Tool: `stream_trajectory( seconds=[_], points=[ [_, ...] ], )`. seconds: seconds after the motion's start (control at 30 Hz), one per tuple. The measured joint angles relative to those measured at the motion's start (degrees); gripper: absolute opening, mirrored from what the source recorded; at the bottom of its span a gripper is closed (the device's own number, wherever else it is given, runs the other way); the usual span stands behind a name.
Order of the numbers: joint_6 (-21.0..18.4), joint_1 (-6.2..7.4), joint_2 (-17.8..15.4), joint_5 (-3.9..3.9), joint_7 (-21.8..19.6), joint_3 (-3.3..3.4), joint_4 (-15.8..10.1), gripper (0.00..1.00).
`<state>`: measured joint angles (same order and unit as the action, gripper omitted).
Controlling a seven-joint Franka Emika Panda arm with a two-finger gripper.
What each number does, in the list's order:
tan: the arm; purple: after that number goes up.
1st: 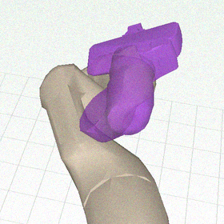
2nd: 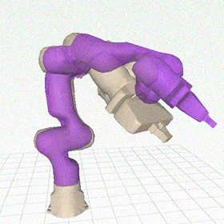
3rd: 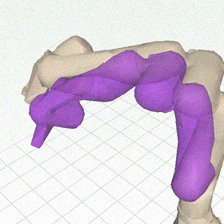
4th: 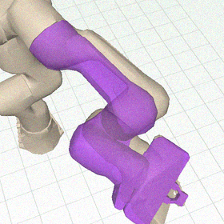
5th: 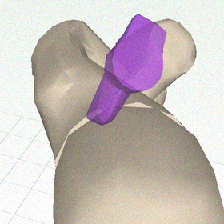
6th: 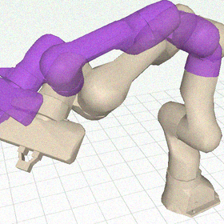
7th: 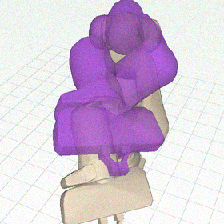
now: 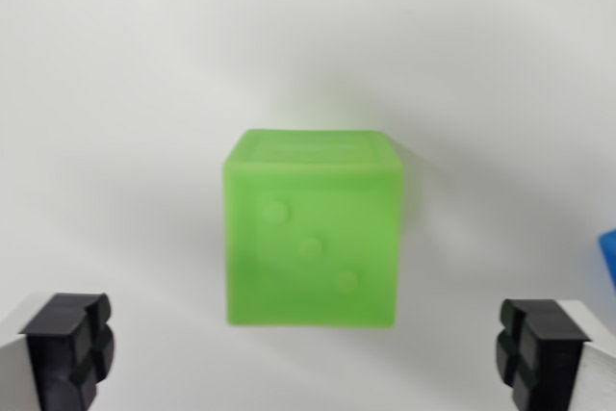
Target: Stack cube
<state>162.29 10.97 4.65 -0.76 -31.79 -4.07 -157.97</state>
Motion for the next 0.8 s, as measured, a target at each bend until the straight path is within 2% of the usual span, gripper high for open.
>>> stream_trajectory(
  seconds=[0.17, 0.33, 0.53, 0.8],
  points=[
    [4.3, 0.15, 5.3, -1.25, -0.8, 0.62, 0.7, 1.0],
    [7.3, 0.8, 8.8, -2.03, -1.4, 1.44, 1.3, 1.0],
    [10.5, 1.83, 12.9, -2.18, -1.6, 2.49, 2.3, 1.0],
    [12.7, 2.56, 15.8, -2.18, -1.6, 3.16, 3.0, 1.0]
  ],
)
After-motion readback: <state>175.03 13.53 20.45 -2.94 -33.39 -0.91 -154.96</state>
